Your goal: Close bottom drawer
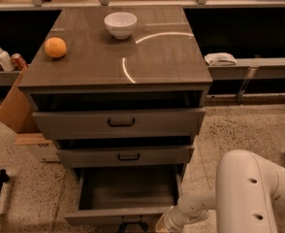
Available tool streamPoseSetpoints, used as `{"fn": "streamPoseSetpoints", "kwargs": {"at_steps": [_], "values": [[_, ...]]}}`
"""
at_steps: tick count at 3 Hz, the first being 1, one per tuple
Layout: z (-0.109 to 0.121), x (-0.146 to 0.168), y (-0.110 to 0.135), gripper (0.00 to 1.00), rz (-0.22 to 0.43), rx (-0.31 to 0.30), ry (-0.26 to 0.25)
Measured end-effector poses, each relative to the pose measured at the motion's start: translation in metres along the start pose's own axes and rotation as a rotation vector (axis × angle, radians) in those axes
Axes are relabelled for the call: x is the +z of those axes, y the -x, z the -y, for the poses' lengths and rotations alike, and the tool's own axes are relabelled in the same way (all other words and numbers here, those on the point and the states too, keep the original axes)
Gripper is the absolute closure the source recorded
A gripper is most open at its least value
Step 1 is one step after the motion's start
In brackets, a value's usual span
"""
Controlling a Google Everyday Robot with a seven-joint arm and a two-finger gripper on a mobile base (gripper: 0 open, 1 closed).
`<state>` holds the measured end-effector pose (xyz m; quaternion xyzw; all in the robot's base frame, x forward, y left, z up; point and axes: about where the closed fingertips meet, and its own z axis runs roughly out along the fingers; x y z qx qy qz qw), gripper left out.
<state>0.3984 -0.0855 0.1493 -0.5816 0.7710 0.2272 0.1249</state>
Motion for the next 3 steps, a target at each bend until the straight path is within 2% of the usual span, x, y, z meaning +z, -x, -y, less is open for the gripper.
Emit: {"fn": "streamPoseSetpoints", "kwargs": {"at_steps": [1,3], "values": [[0.029,0.0075,0.0048,1.0,0.055,0.008,-0.031],[0.0324,0.0085,0.003,1.0,0.07,0.001,-0.046]]}}
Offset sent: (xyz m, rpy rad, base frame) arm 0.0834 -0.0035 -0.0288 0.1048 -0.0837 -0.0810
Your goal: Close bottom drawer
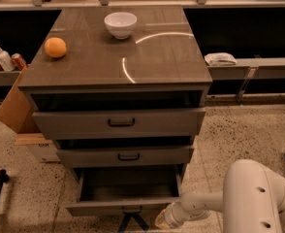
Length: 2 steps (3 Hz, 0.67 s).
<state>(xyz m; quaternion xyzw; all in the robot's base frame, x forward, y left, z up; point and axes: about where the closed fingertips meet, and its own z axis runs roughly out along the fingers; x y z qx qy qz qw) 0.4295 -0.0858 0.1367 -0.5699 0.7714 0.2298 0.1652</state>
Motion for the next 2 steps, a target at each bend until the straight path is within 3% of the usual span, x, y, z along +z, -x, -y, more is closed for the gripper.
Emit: {"fn": "streamPoseSetpoints", "kwargs": {"at_steps": [2], "values": [[0.042,0.002,-0.011,1.0,0.054,-0.032,-0.065]]}}
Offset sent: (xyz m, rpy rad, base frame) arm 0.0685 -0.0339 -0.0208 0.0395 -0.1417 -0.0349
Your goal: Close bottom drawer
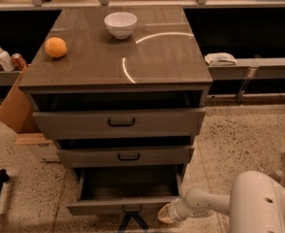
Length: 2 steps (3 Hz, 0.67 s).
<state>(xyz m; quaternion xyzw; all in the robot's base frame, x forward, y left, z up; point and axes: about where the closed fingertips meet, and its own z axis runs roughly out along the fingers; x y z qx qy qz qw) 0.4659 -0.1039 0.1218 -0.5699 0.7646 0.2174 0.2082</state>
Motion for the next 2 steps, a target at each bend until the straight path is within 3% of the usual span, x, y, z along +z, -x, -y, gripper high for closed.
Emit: {"fn": "streamPoseSetpoints", "kwargs": {"at_steps": [2], "values": [[0.033,-0.004,0.009,1.0,0.033,-0.044,-0.067]]}}
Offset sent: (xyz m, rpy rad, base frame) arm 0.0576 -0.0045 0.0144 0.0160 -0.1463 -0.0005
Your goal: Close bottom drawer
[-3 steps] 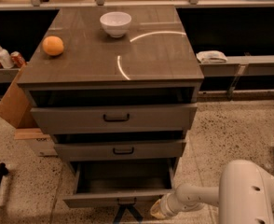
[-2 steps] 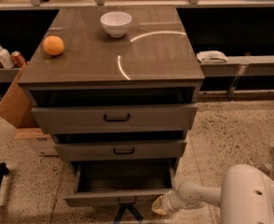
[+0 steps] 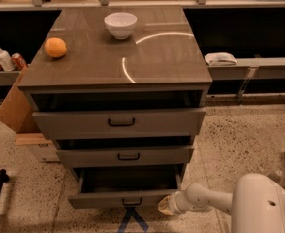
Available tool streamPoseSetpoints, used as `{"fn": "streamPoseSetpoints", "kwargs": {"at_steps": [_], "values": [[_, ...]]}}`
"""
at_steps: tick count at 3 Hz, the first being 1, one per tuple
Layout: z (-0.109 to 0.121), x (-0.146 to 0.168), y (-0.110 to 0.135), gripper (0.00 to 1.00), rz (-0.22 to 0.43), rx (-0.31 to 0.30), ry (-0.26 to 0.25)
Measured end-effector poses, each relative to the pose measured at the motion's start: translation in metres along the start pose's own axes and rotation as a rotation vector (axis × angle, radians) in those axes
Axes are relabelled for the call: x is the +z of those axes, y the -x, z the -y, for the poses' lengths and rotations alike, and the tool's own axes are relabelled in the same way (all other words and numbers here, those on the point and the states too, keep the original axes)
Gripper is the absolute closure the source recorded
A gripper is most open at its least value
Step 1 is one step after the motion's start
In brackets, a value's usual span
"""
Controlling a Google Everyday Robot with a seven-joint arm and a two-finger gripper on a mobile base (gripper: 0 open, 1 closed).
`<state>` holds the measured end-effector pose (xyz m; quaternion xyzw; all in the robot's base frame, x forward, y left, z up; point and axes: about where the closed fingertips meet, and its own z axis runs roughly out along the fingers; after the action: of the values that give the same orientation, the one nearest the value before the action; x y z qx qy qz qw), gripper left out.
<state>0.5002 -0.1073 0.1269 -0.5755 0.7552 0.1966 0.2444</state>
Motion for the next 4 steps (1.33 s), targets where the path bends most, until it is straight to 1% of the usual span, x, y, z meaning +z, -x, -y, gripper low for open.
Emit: {"fn": "streamPoseSetpoints", "kwargs": {"at_steps": [1,2,4], "values": [[0.013,0.001,0.007,1.0,0.014,-0.02,-0.019],[0.033,0.001,0.015,1.0,0.035,-0.031,-0.043],[0.064,-0.003,0.03,1.0,0.065,-0.038,-0.085]]}}
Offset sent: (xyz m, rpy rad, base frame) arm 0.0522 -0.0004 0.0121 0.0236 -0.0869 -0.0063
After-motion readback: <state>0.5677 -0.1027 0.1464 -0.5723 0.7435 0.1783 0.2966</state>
